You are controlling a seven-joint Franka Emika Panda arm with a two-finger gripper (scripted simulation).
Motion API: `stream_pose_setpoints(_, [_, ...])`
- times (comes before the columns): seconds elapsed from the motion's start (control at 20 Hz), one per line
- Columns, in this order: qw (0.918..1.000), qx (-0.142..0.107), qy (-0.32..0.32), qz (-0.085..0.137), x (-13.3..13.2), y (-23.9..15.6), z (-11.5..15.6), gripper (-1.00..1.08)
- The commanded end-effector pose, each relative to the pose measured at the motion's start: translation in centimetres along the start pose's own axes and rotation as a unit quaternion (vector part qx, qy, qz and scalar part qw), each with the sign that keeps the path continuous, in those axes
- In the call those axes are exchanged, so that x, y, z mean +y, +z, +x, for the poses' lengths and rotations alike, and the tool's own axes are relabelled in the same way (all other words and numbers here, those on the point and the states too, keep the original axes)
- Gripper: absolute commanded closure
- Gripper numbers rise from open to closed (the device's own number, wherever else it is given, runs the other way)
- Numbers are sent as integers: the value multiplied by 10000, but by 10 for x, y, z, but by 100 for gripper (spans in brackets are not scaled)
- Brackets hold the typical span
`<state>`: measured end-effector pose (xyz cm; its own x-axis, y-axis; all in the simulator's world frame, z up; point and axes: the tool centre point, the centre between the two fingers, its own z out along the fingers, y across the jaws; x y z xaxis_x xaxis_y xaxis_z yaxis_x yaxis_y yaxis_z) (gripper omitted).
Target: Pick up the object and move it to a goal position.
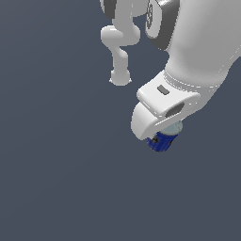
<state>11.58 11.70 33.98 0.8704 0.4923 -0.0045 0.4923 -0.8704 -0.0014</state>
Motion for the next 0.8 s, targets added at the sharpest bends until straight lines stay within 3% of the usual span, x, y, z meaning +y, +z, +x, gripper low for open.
stream_pose_setpoints(0.0, [10000,23,2,-9,-2,-9,6,108])
stream_pose_setpoints(0.75, [10000,22,-1,-7,-7,-26,23,108])
